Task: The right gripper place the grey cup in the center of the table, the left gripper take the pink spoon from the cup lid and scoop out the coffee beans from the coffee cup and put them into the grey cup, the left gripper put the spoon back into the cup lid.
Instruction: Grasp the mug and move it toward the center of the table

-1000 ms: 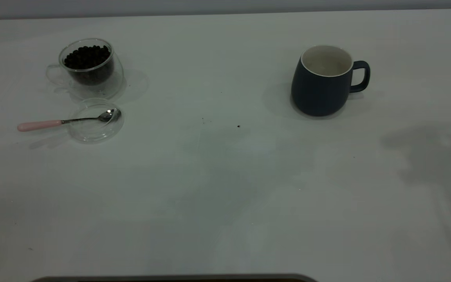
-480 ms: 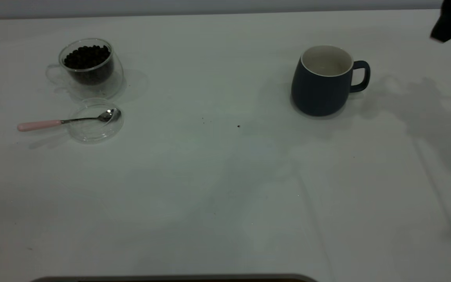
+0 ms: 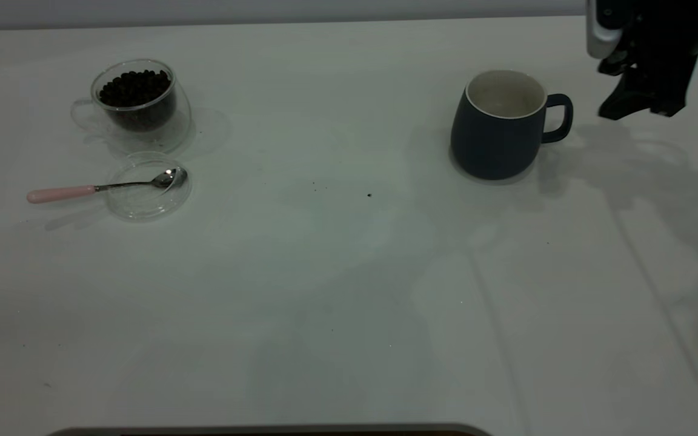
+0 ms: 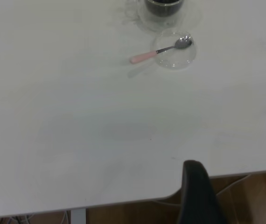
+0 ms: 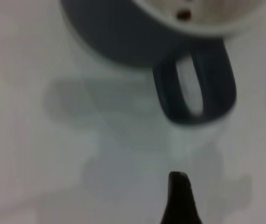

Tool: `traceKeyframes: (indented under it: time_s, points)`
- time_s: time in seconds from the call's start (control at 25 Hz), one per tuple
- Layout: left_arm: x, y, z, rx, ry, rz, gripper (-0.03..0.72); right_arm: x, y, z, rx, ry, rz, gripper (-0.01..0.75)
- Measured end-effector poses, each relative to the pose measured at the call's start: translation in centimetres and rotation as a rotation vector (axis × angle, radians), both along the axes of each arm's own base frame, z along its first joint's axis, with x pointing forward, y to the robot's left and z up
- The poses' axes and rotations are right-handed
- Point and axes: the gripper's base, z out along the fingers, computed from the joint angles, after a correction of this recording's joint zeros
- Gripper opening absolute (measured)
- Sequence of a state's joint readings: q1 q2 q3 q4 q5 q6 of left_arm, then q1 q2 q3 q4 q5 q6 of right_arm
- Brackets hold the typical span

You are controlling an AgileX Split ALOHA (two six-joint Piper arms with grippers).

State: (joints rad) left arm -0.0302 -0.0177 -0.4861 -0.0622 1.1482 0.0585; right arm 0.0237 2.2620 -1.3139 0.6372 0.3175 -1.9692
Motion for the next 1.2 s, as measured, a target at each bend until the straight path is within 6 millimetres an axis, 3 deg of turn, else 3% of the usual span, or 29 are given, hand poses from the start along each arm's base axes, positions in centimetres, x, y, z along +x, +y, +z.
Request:
traceKeyframes:
  time_s: [0.28, 0.52, 0.96, 1.2]
  points:
    - [0.0, 0.0, 0.0, 0.0, 0.0, 0.0, 0.482, 0.0, 2.3, -1.7, 0.098, 0.016, -0.029, 0.573]
    - [0.0, 0.0, 0.0, 0.0, 0.0, 0.0, 0.482, 0.4, 6.1, -2.7, 0.133, 0.026, 0.019, 0.573]
    - [0.0, 0.0, 0.0, 0.0, 0.0, 0.0, 0.482, 0.7, 14.3, -2.4, 0.225, -0.004, 0.108, 0.573]
    - [0.0, 0.0, 0.0, 0.0, 0.0, 0.0, 0.482, 0.4, 16.1, -2.1, 0.248, -0.007, 0.129, 0.573]
